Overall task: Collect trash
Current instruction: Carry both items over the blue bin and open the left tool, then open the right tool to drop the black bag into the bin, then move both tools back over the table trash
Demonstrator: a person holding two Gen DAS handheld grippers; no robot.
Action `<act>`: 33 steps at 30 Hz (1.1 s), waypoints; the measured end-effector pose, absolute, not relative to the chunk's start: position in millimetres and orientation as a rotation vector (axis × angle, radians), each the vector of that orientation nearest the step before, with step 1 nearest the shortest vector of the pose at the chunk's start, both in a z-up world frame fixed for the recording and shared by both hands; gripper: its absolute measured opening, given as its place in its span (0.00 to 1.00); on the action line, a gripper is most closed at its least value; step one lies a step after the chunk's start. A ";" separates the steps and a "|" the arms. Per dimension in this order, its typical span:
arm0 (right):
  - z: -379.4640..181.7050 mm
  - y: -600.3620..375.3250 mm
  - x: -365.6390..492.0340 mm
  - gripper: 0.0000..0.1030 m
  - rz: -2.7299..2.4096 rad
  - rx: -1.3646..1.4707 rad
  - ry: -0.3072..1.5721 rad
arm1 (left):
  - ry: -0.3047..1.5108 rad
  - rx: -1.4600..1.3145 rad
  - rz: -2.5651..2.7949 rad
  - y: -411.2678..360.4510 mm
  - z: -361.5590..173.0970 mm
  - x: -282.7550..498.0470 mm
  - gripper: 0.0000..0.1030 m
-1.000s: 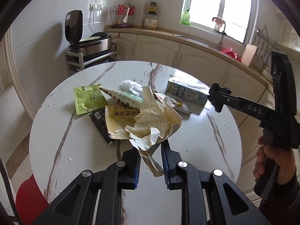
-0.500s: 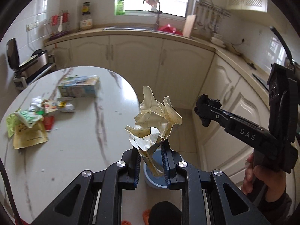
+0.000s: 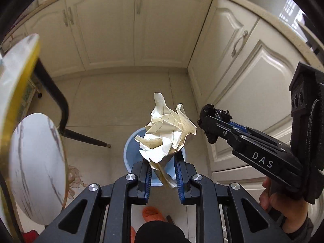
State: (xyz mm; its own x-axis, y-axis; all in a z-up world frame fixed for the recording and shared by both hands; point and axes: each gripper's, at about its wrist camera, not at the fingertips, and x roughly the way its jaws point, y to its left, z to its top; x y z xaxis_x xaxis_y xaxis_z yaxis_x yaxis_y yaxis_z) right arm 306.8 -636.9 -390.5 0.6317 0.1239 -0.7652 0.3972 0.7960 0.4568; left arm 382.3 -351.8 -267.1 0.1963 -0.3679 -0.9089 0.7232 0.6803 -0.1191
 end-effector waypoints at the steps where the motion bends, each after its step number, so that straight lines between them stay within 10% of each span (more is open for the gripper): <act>1: -397.9 -640.3 309.0 0.28 -0.170 0.663 0.895 | 1.147 0.390 -0.783 -362.5 -275.4 394.7 0.17; 7: -431.5 -651.7 321.1 0.30 -0.183 0.710 0.941 | 1.146 0.474 -0.754 -392.5 -303.9 421.8 0.23; 11: -445.3 -657.0 325.7 0.30 -0.177 0.725 0.954 | 1.133 0.503 -0.709 -396.9 -314.0 431.3 0.57; 25: -425.0 -638.9 322.3 0.57 -0.145 0.732 0.919 | 0.985 0.441 -0.644 -347.2 -251.4 393.6 0.60; 33: -328.0 -592.0 296.3 0.66 -0.116 0.606 0.767 | 0.775 0.327 -0.653 -269.4 -174.8 324.4 0.83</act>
